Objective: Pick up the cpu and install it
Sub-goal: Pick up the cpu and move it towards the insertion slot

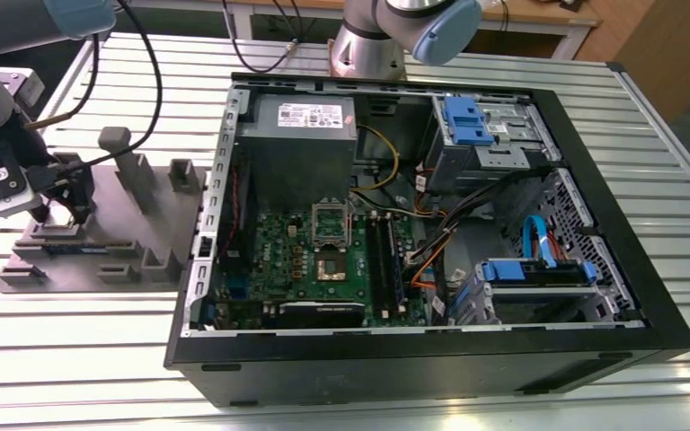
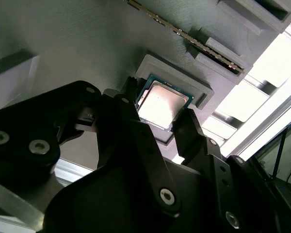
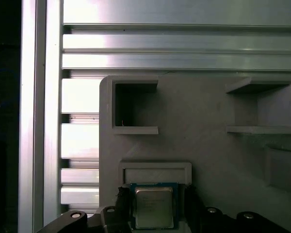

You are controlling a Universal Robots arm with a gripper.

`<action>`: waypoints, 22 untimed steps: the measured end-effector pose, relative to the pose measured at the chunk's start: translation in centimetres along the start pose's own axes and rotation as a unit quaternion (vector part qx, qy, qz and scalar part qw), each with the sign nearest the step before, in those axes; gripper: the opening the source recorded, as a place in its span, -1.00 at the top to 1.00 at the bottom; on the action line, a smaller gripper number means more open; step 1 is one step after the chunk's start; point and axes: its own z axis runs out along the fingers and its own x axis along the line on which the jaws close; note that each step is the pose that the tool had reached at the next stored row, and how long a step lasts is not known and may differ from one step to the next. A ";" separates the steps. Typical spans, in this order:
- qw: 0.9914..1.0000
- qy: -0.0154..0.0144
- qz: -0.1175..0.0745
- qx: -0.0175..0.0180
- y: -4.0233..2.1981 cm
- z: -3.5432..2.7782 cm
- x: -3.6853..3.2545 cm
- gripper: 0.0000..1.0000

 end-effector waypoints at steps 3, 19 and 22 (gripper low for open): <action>1.000 0.000 0.000 0.000 0.00 0.00 0.00 -0.13; 1.000 0.000 0.000 0.000 0.01 -0.27 -0.17 0.04; 1.000 0.000 0.000 0.000 0.01 -0.39 -0.17 0.04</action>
